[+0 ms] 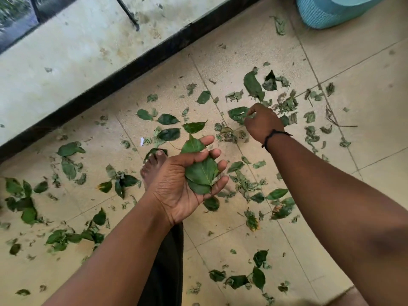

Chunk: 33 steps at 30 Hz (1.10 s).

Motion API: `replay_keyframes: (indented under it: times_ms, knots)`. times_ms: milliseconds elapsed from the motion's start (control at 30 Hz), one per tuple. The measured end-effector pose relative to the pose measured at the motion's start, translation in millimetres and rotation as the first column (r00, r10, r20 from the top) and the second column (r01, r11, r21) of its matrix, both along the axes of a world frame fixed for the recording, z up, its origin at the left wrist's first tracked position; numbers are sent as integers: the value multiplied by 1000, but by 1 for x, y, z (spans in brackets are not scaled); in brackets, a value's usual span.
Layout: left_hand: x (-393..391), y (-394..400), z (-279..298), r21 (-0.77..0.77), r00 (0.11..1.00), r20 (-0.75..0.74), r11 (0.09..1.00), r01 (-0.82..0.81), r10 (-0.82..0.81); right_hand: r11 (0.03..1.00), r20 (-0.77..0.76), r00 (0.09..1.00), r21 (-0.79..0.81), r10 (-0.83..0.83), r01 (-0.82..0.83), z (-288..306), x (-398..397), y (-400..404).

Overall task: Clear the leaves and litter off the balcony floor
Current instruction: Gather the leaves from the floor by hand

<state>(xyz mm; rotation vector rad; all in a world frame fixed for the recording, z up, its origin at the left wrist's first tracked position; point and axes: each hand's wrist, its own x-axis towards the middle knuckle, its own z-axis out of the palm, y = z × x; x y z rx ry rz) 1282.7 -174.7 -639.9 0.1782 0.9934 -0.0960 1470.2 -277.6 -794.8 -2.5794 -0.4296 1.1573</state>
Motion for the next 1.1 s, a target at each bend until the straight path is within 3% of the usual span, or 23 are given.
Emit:
replay_keyframes:
  times_ms: [233,433,500,567,667,767,800,833,900,967,1100]
  knots:
    - [2,19,-19,-23,997,-80,1000,-5,3,919,150,927,-256,344,-300,-56,5,18]
    - [14,17,-18,-53,997,-75,998,20,-24,918,50,963,-317,266,-238,-63,12,-6]
    - [16,15,-18,-46,995,-93,998,34,-39,950,28,974,-229,224,-212,-61,12,-19]
    - [16,14,-19,-36,992,-117,999,34,-38,999,-31,1000,-43,4,-5,-51,10,-26]
    - [15,10,-20,-18,987,-155,999,42,-44,888,-317,878,175,-357,425,-12,5,-22]
    - [15,3,-23,4,978,-201,998,58,-56,757,-583,726,267,-365,596,43,-8,-17]
    - [15,1,-24,17,973,-222,998,67,-62,756,-612,715,276,-338,594,61,-14,-17]
    - [15,-1,-25,26,968,-240,997,76,-67,805,-566,771,290,-292,517,78,-20,-17]
    - [16,-5,-26,38,961,-268,996,84,-71,949,-280,958,279,-65,146,108,-34,-19]
    - [16,-9,-28,48,959,-278,996,75,-59,960,-121,987,270,109,-73,134,-50,-17]
    - [13,-15,-27,63,978,-209,998,29,-15,937,-382,924,321,-6,139,160,-88,-8]
